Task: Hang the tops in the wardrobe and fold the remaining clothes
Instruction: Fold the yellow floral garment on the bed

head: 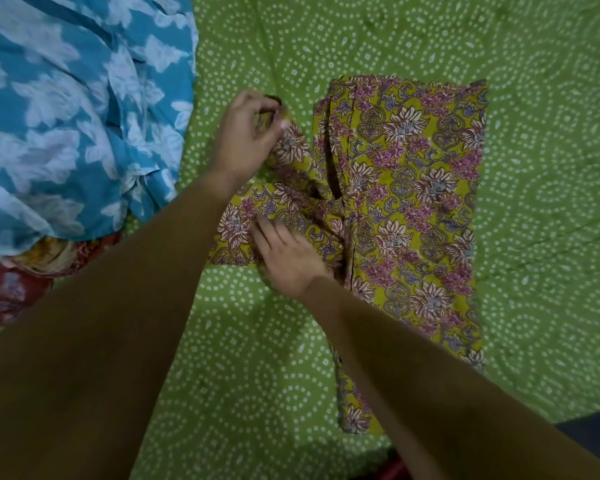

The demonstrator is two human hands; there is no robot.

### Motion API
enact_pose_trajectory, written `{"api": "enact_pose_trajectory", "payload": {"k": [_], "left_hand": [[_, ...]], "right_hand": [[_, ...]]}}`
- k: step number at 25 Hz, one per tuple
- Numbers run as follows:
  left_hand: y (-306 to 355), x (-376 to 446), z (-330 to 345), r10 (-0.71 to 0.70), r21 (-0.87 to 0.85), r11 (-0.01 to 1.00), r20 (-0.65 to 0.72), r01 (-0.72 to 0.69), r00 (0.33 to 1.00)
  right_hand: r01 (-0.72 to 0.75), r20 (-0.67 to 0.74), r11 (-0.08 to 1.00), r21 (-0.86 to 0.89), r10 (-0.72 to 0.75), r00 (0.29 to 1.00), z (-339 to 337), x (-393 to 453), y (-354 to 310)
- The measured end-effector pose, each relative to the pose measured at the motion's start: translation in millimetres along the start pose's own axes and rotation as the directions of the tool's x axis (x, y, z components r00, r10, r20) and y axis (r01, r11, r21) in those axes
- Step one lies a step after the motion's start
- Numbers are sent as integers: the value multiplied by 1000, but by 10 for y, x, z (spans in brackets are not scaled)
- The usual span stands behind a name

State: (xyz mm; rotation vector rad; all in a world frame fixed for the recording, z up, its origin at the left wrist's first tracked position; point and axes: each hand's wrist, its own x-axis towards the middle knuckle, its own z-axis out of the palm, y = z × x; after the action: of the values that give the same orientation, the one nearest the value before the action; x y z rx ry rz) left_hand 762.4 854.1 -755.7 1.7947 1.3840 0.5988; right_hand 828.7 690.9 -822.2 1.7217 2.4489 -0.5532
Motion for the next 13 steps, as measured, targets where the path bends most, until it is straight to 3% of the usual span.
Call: {"api": "enact_pose_trajectory", "payload": {"k": [3, 7, 9, 11, 13], "left_hand": [[-163, -30, 51, -51, 136, 990, 145, 31, 988], [-230, -45, 93, -59, 116, 992, 150, 42, 987], [-210, -22, 84, -67, 124, 991, 178, 45, 982], [-156, 7, 50, -49, 170, 985, 249, 6, 967], [-129, 44, -4, -57, 242, 970, 322, -24, 945]], "right_hand": [[-85, 67, 996, -25, 86, 994, -75, 338, -198], [-111, 133, 992, -56, 118, 984, -31, 571, -366], [-138, 78, 987, -81, 145, 986, -110, 619, -392], [-82, 16, 995, 53, 81, 997, -272, 566, -322], [-58, 2, 932, 358, 61, 998, -417, 369, -201]]}}
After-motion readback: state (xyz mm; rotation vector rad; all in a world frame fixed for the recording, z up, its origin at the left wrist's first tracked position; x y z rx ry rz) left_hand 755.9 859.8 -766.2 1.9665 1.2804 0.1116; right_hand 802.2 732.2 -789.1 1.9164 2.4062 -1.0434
